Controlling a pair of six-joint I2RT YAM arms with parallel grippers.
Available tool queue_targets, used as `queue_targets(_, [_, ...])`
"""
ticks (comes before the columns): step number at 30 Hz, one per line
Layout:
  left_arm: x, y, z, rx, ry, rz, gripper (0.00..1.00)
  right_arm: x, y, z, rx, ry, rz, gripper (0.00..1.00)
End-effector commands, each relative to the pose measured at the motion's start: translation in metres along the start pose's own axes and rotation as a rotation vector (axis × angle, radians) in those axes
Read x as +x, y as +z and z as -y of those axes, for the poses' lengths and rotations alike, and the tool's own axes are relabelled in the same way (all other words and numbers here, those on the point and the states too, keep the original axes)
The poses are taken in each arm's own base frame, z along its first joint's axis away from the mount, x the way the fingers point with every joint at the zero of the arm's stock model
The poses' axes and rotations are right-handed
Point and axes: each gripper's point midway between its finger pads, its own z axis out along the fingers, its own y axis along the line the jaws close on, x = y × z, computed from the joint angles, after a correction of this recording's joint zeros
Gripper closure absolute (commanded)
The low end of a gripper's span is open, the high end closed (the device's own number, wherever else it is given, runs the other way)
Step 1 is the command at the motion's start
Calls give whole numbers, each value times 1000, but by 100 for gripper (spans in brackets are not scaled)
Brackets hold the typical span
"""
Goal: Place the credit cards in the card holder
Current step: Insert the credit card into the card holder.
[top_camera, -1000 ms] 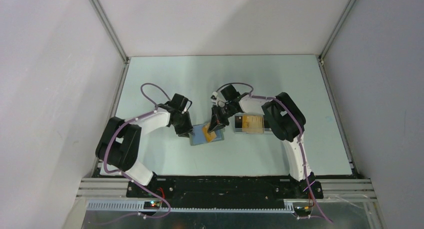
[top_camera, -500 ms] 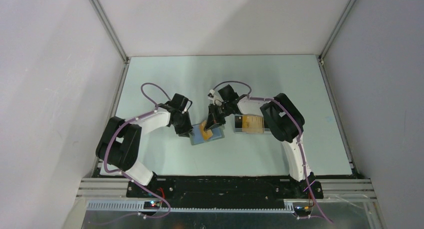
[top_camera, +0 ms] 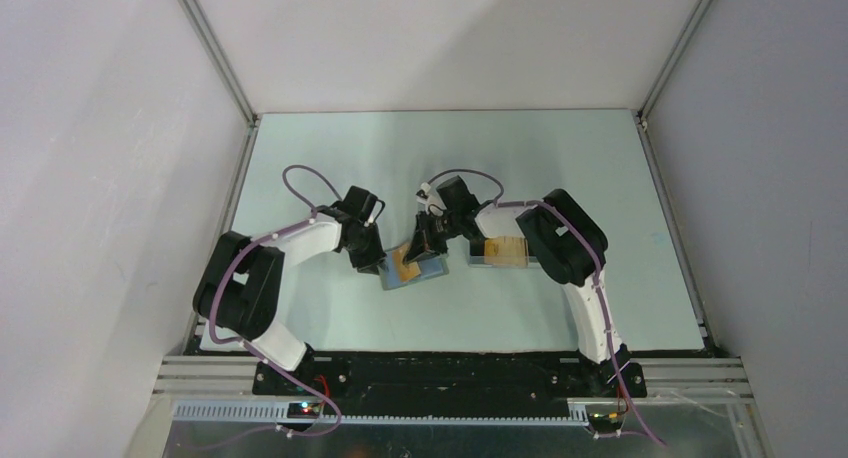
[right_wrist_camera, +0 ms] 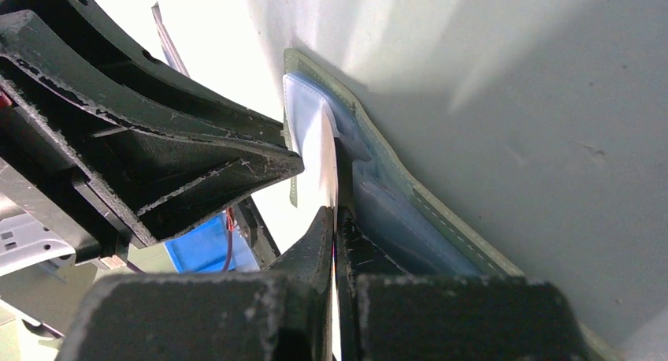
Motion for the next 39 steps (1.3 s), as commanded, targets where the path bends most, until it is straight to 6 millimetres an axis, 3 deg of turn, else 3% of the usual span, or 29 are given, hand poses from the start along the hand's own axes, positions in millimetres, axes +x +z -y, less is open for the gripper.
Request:
queue_targets(1, [-2, 7, 4, -6, 25, 0, 72, 1, 15, -5, 21, -39, 35, 100])
queue_targets(5, [-2, 7, 4, -7, 20, 1, 73, 13, 20, -3, 59, -25, 11, 98])
queue_targets(6, [-2, 7, 3, -11, 18, 3, 73, 19, 23, -2, 76, -22, -1, 93])
queue_targets(7, [-2, 7, 3, -11, 14, 6, 73, 18, 22, 0, 96, -28, 8, 81])
queue_targets(8, [-2, 7, 3, -14, 11, 9, 73, 23, 22, 2, 120, -16, -5, 75])
queue_targets(11, [-2, 6, 2, -15, 1, 13, 73, 21, 13, 2, 191, -41, 25, 54])
queue_targets(17, [-3, 7, 2, -18, -9, 10, 72, 13, -14, 8, 351, -77, 69, 33])
queue_targets(21, [-4, 6, 1, -18, -16, 15, 72, 19, -20, 16, 398, -61, 37, 29])
queue_targets(25, [-6, 6, 1, -13, -21, 13, 72, 25, -18, 26, 430, -18, -5, 34])
queue_targets(33, [-14, 5, -5, -6, -59, 13, 72, 23, -25, 37, 550, -22, -22, 35])
queue_targets(37, [-15, 9, -7, -15, -64, 2, 73, 24, -24, 40, 568, -25, -45, 40])
queue_targets(39, [-16, 10, -6, -12, -65, -1, 73, 28, -17, 36, 539, -24, -71, 47])
